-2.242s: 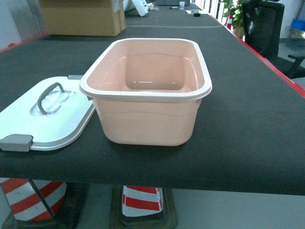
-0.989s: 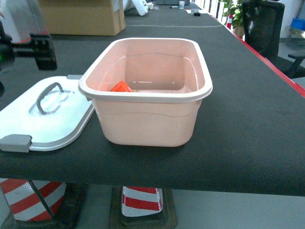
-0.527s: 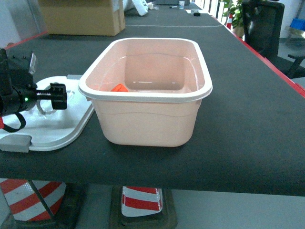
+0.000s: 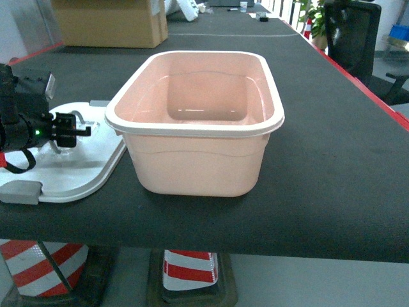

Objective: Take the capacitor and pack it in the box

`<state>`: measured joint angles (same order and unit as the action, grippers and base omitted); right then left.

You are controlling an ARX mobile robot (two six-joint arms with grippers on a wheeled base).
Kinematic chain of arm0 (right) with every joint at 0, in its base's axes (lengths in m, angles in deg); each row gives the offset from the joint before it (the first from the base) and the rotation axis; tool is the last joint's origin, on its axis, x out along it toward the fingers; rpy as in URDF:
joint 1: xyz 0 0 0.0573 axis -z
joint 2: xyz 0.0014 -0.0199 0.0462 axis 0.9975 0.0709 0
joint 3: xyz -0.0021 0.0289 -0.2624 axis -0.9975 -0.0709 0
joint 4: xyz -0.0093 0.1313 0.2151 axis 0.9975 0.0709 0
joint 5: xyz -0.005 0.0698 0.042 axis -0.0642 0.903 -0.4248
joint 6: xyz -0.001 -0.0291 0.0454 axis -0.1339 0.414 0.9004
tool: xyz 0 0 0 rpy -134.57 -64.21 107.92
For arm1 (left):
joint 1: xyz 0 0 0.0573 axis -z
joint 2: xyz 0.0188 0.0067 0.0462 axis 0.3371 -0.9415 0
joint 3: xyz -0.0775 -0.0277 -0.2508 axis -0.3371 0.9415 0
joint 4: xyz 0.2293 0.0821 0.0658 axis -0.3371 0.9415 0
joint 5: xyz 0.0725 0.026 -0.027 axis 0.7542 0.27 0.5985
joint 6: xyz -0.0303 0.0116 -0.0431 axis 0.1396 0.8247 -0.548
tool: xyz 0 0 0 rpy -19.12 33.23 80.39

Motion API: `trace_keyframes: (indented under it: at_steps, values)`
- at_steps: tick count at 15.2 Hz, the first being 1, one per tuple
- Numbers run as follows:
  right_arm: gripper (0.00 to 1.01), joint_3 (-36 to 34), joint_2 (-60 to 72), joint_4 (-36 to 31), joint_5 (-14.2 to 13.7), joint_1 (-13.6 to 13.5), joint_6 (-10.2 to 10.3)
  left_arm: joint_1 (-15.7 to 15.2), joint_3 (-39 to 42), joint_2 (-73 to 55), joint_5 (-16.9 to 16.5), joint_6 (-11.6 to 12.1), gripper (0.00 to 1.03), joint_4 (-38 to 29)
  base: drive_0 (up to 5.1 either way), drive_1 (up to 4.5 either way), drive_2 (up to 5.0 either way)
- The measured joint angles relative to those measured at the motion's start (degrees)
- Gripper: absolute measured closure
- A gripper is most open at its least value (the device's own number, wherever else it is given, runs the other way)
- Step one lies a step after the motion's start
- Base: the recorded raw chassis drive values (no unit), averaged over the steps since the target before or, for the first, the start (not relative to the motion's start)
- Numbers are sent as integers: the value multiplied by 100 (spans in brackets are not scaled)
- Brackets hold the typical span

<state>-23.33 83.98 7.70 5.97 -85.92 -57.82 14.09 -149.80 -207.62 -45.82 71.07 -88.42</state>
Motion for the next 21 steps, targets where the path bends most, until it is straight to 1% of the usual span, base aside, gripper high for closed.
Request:
trace_keyframes:
  at_steps: [1,3,4,5,8,9,10,11,13,15,17,18,21]
  values:
    - [3,0,0,2,0,0,0,-24,-15,-4,-15,26,78,28,0,0,0]
    - [3,0,0,2,0,0,0,-55,-17,-4,-127,39,99,46,0,0,0]
    - [3,0,0,2,0,0,0,-61,-17,26,-52,17,101,63,0,0,0]
    - [3,0,0,4,0,0,0,-87,7,116,-83,-17,101,72,0,0,0]
    - [3,0,0,2,0,0,0,-208,201,979,-111,-118,101,90,0,0,0]
    - [3,0,0,2,-2,0,0,-210,247,1392,11,-118,101,83,0,0,0]
    - [3,0,0,2,0,0,0,-162,380,1899,216,-136,101,72,0,0,0]
    - [3,0,0,2,0,0,0,-48,511,2293,382,-170,101,90,0,0,0]
    - [3,0,0,2,0,0,0,422,629,2883,811,-369,101,520,0,0,0]
    - [3,0,0,0,0,0,0,1123,625,3141,1290,-549,101,999,0,0,0]
    - [3,0,0,0,0,0,0,1722,514,3117,1711,-671,101,1250,0,0,0]
    - [3,0,0,2,0,0,0,1886,433,3077,1803,-734,101,1309,0,0,0]
    - [3,0,0,0,0,0,0,2208,216,2944,1967,-817,101,1436,0,0,0]
